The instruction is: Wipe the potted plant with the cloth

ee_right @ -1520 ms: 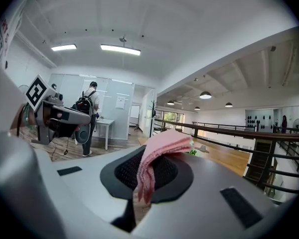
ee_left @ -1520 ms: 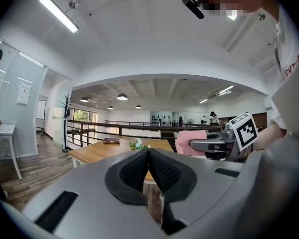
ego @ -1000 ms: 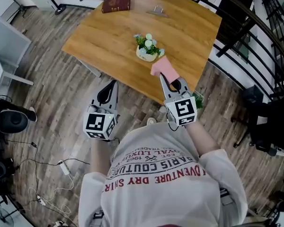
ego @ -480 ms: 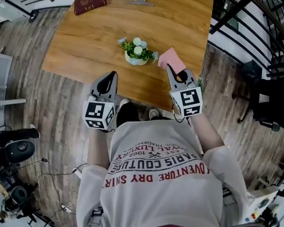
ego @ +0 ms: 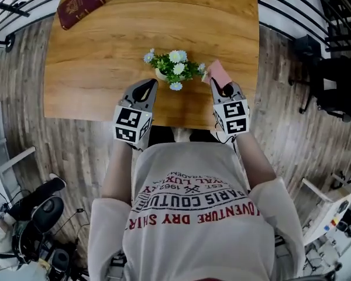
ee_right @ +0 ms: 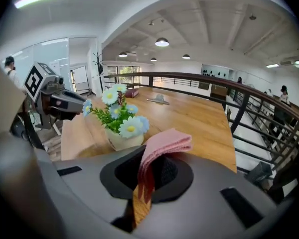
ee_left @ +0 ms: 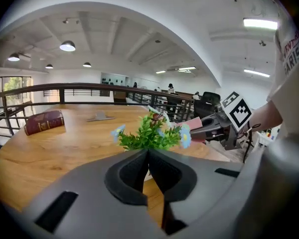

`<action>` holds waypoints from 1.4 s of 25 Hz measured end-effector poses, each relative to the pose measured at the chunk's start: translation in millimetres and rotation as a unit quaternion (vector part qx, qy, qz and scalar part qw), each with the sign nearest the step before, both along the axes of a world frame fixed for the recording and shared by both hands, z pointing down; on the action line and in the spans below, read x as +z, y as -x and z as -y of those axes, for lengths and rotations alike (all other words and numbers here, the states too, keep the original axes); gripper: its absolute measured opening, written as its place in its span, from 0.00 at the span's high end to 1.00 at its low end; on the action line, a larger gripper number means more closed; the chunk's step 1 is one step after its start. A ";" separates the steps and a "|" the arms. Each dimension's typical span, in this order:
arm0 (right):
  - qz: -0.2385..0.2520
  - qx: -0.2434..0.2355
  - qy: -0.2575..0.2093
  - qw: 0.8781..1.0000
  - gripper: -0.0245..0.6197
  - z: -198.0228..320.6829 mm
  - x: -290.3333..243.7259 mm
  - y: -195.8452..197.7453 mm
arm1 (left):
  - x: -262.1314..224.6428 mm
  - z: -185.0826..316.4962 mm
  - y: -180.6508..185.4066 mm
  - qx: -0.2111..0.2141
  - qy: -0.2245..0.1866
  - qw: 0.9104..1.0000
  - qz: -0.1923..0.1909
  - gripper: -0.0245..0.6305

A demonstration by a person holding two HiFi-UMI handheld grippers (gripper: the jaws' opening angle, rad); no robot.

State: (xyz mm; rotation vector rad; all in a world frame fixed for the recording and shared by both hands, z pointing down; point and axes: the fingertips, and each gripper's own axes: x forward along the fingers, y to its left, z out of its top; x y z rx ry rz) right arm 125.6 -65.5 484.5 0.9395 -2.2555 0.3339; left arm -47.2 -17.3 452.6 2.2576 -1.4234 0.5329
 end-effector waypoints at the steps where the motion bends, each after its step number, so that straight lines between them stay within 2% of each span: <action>1: 0.000 0.003 0.008 1.000 0.91 -0.1 7.7 4.9 | 8.4 4.4 0.1 0.013 0.007 1.000 0.000 0.94; 10: -0.021 -0.015 0.012 1.000 0.90 7.1 47.9 42.4 | 38.7 33.5 -5.3 0.076 0.024 0.997 -0.012 0.94; 13: -0.020 -0.021 0.009 1.000 0.91 9.1 53.1 48.3 | 43.6 35.8 -9.9 0.091 0.023 0.996 -0.001 0.94; 16: -0.018 -0.029 0.008 0.999 0.91 8.4 55.3 53.8 | 44.2 34.9 -11.2 0.094 0.016 0.995 0.004 0.94; 23: -0.045 -0.077 -0.011 0.996 0.90 -1.2 60.4 69.0 | 41.9 35.5 -9.2 0.083 0.005 0.996 -0.043 0.94; 27: -0.059 -0.094 -0.015 0.994 0.91 -9.4 61.3 73.9 | 42.0 35.8 -7.5 0.077 0.013 0.994 -0.083 0.94; 32: -0.072 -0.108 -0.006 0.992 0.91 -21.5 65.5 76.9 | 41.8 35.3 -8.0 0.090 -0.004 0.994 -0.064 0.94; 35: -0.075 -0.108 0.001 0.991 0.91 -30.6 68.0 80.8 | 41.6 35.1 -8.3 0.099 -0.002 0.993 -0.068 0.94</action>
